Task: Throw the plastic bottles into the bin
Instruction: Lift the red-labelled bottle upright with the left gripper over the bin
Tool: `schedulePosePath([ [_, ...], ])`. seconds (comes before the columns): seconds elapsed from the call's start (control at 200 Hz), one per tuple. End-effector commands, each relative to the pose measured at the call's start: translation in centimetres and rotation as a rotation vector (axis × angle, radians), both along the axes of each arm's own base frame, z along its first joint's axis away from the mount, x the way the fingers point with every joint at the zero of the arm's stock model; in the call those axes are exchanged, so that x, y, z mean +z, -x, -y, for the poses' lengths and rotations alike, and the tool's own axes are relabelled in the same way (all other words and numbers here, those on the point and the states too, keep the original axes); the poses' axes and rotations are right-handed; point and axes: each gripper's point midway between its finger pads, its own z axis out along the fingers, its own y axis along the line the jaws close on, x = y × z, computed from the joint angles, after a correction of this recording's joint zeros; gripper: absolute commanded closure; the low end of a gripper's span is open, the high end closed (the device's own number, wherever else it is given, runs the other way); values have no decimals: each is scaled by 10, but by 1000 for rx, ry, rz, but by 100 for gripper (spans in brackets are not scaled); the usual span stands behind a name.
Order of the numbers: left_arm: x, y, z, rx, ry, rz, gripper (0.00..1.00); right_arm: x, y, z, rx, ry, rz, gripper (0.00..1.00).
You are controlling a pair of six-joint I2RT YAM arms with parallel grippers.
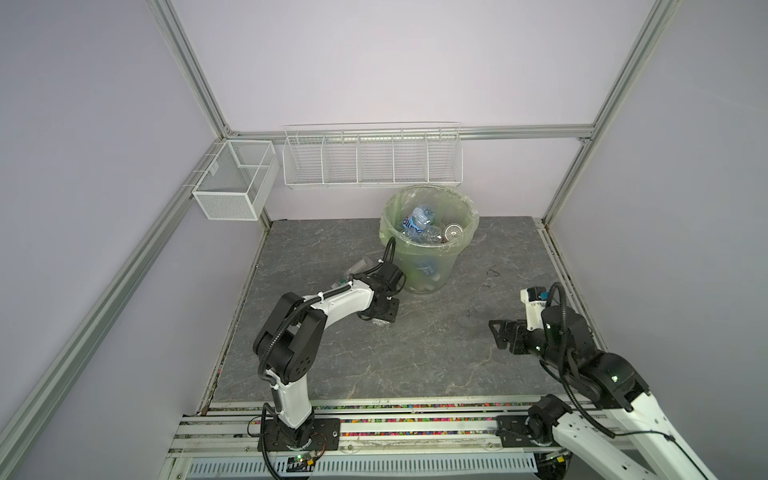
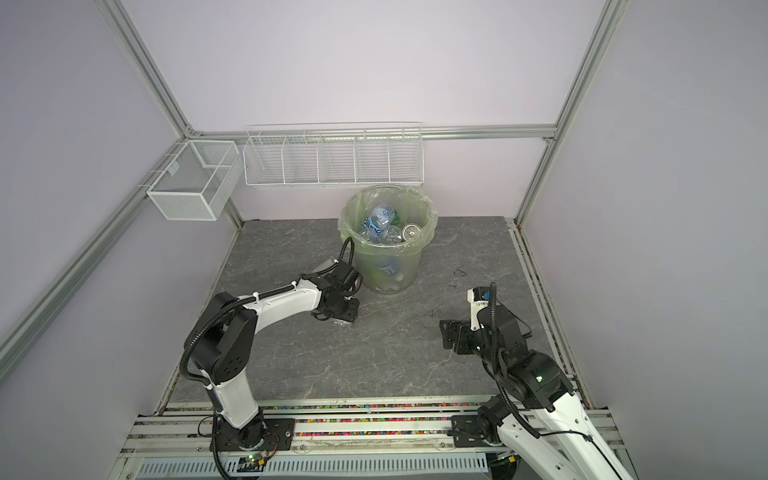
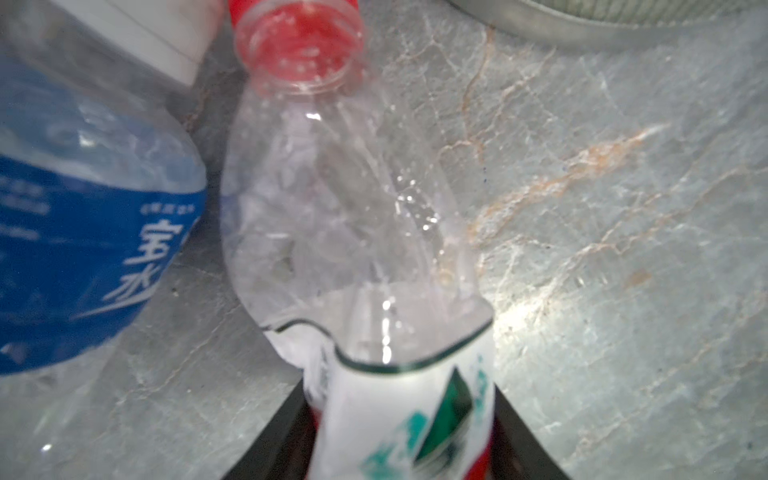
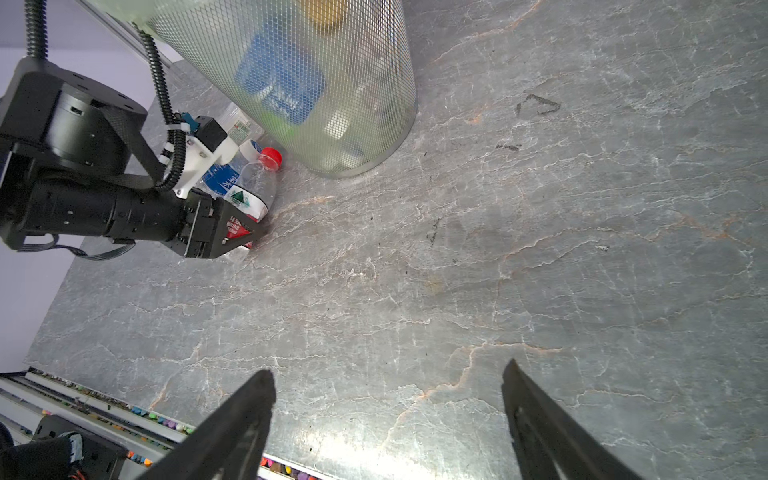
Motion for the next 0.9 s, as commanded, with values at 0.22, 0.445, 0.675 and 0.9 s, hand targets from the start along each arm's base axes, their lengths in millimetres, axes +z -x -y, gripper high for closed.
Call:
schedulePosePath([
  [0.22,38,11,-12,42,58,84,56,-3,4,5,-15,8,-5,12],
  [0.445,74,25,-20,58,132,141,56,-1,4,4,-15,-5,-2,12],
  [0.675,115,41,-37,79,189,219,57,2,6,5,-16,-14,1,12],
  [0.9,199,47,-45,73,323,405,58,2,6,4,-17,-25,-5,12],
])
